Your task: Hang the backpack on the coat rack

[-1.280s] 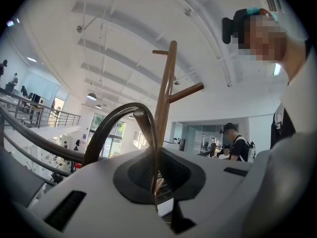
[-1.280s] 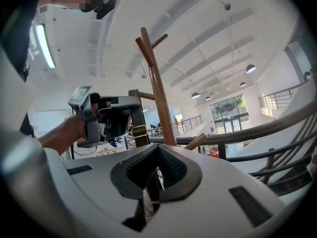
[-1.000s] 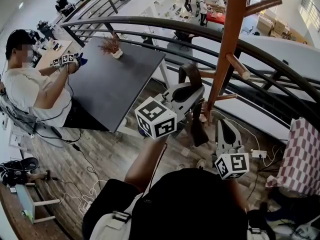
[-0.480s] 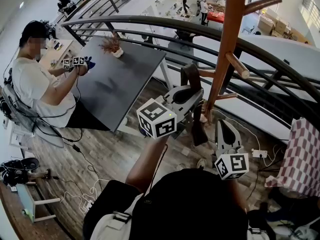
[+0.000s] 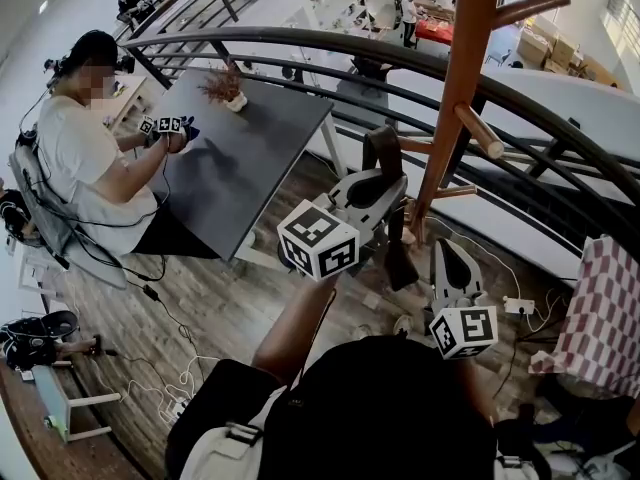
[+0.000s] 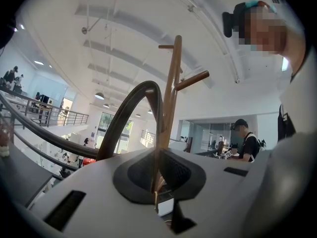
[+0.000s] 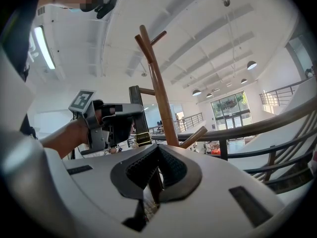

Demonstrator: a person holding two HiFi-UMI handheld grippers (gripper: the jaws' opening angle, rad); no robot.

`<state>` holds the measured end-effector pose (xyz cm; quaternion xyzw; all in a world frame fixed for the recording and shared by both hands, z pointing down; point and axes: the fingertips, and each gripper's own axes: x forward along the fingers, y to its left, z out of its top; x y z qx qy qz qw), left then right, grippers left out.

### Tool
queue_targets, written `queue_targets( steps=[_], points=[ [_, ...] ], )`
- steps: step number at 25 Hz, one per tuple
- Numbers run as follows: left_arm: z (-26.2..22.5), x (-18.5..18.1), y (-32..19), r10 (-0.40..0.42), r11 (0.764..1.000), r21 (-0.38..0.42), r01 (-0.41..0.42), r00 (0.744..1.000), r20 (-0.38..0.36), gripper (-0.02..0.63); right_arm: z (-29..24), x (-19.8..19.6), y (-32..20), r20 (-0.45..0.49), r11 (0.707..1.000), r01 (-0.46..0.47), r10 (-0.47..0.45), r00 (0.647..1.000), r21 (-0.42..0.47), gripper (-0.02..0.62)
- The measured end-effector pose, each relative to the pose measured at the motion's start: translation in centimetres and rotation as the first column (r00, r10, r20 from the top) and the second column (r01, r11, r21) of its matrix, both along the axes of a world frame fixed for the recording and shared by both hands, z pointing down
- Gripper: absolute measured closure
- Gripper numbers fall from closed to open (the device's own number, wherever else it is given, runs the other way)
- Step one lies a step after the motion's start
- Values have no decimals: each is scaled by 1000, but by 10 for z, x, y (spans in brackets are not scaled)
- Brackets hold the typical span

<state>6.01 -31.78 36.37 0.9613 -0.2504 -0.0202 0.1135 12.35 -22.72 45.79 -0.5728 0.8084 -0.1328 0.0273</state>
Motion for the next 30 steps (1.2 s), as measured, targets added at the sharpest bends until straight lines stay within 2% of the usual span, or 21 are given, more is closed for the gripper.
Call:
queue_targets(
  steps=[10, 18, 27, 30],
  points=[
    [3, -1, -4, -29, 999, 31, 29, 1000, 11, 586, 1, -4, -2, -10, 1000, 5, -5, 1000, -1, 582],
    [-1, 0, -3, -19, 998, 52, 19, 1000, 3, 586, 2, -6, -3, -12, 1000, 6, -6, 1000, -7, 583],
    [-2, -1, -4, -21, 997, 70, 19, 999, 26, 584, 2, -7, -4, -4, 1000, 5, -5, 1000, -9, 583],
    [-5, -3, -4, -34, 996, 86, 31, 999, 31, 567, 4, -8, -4, -10, 1000, 7, -8, 1000, -10, 583]
  ],
)
